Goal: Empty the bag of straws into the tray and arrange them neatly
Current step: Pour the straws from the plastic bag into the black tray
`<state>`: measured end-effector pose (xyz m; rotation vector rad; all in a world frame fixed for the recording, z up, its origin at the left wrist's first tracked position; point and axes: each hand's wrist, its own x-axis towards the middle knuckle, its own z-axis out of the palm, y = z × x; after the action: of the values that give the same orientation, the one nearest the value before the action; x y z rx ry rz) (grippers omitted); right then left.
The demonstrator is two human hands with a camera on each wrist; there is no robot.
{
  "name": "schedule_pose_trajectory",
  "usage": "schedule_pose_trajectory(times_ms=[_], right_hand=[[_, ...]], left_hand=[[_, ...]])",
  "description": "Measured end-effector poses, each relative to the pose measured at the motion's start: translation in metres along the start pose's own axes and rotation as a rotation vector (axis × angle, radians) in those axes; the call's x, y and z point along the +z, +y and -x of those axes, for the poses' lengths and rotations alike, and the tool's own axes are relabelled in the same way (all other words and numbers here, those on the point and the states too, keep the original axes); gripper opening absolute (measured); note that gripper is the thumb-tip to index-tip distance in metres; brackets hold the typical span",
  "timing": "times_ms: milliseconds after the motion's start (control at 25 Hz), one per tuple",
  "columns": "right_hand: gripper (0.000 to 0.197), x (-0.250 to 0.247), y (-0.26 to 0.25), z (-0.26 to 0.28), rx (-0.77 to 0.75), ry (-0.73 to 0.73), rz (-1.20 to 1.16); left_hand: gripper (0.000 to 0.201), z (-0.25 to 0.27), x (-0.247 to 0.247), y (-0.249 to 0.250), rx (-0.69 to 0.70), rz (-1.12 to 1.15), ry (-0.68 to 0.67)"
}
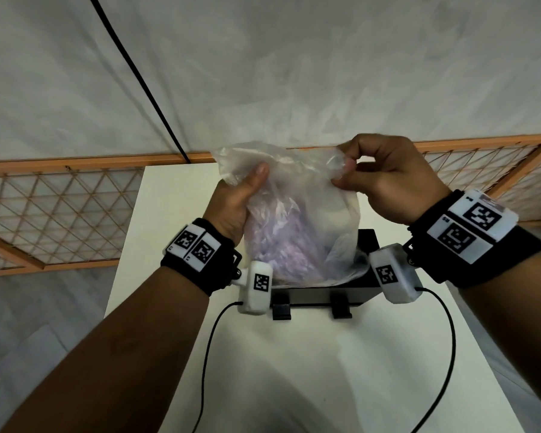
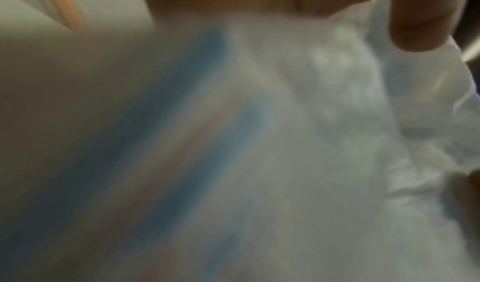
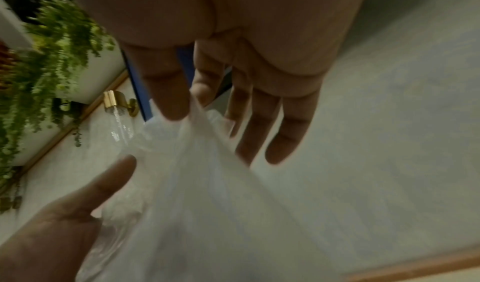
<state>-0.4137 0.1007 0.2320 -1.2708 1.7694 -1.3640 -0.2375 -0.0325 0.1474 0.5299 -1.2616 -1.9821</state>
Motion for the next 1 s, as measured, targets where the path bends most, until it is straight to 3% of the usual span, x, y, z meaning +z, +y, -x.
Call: schedule_pose_trajectory(times_ms=[120,240,440,600,720,800,920,1000], right_hand=[[0.02,0.003,-0.011,-0.001,-0.052,-0.026,0.027],[0.021,0.003,-0.022,-0.005,-0.11,-0.016,0.069],[0.021,0.0,-0.04,-0.009,-0.161,-0.003,0.12],[0.026,-0.003,-0.052,-0.005,-0.165,-0.015,0.053],[0.028,-0.004,-0.057,-0.002,-0.208,0.046,-0.005],[0.026,-0.004,-0.061,-0.001,-0.258,0.077,-0.004],[0.023,-0.006,-0.07,0.0,-0.362,0.113,0.03],[0.023,-0.009,-0.077,0.002,-0.457,0.143,0.067]], left_hand=[[0.015,-0.001,0.003,0.006,0.062,-0.103,0.076],[0.013,0.001,-0.001,0.005,0.089,-0.097,0.096],[0.049,0.011,-0.001,0.007,0.111,-0.084,0.063],[0.063,0.013,-0.006,0.003,0.076,-0.049,0.039],[0.101,0.016,-0.009,0.003,0.044,-0.057,0.075],[0.11,0.022,-0.008,0.007,0.036,-0.09,0.047],[0.079,0.028,-0.007,0.013,0.038,-0.165,0.031],[0.052,0.035,-0.006,0.026,0.135,-0.28,0.072]])
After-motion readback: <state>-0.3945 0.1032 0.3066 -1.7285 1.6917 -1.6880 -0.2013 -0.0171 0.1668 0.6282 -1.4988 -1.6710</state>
